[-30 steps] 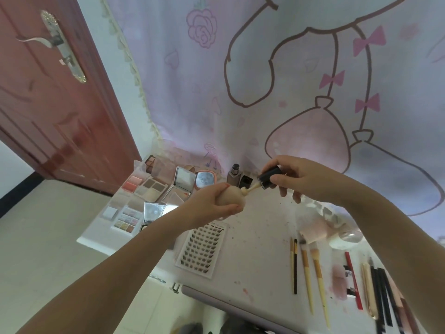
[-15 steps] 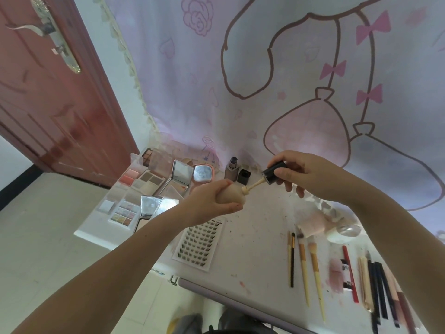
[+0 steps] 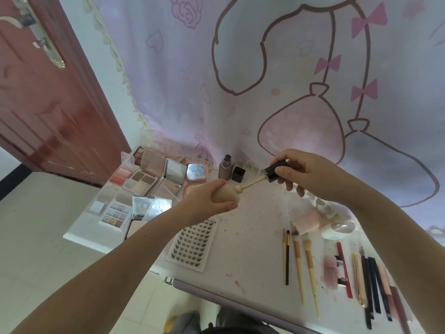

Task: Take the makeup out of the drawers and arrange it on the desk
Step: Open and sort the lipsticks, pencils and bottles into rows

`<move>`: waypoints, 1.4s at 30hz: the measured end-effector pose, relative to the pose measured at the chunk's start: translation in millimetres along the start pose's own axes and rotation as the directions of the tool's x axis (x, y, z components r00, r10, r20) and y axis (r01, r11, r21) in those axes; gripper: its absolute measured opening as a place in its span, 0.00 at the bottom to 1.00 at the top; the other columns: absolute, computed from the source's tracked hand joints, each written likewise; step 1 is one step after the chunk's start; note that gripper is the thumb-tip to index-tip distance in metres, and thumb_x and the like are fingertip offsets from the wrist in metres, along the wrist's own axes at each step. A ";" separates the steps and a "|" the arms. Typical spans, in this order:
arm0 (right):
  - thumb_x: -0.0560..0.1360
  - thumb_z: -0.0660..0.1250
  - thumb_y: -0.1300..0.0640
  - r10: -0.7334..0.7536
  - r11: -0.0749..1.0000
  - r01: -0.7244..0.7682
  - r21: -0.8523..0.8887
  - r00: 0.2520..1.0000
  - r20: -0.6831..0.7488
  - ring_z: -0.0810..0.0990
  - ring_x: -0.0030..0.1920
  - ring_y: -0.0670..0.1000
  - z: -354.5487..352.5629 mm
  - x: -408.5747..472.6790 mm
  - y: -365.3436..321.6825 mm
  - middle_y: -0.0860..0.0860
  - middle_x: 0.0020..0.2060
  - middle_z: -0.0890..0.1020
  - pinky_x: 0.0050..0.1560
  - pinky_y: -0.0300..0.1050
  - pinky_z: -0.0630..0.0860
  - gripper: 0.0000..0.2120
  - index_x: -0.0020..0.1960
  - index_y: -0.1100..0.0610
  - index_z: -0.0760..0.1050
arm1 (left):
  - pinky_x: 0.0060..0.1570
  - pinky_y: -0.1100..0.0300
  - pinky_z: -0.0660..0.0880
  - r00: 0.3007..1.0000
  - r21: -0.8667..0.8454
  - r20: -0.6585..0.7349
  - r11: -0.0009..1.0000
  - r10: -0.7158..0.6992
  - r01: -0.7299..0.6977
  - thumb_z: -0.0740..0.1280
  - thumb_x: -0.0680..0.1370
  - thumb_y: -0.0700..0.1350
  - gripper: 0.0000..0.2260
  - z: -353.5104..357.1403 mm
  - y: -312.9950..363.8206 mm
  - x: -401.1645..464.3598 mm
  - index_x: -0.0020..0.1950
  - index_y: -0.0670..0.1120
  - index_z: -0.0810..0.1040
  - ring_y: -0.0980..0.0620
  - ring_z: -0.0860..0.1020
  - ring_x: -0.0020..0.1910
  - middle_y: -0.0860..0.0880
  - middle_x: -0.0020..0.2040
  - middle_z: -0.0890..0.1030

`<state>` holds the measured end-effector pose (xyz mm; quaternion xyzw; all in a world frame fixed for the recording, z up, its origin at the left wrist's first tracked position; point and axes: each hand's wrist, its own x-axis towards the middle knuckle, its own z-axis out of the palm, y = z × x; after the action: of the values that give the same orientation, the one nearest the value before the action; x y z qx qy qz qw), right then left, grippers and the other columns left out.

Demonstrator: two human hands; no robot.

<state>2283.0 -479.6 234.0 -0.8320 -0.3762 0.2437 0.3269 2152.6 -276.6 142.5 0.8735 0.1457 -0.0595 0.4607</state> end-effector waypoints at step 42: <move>0.74 0.66 0.58 0.374 0.912 -0.287 0.294 0.876 -0.304 0.75 0.51 0.47 174.4 93.0 132.9 0.49 0.52 0.76 0.48 0.34 0.70 0.12 0.57 0.53 0.74 | 0.56 0.60 0.62 0.921 0.302 -0.387 0.938 -0.041 0.169 0.69 0.73 0.55 0.17 55.0 -57.2 94.1 0.58 0.49 0.76 0.51 0.74 0.56 0.53 0.56 0.78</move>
<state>2287.1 -410.6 6.1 -0.8686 -0.1302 0.1863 0.4402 2226.0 -272.6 43.8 0.9241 0.2661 0.0601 0.2678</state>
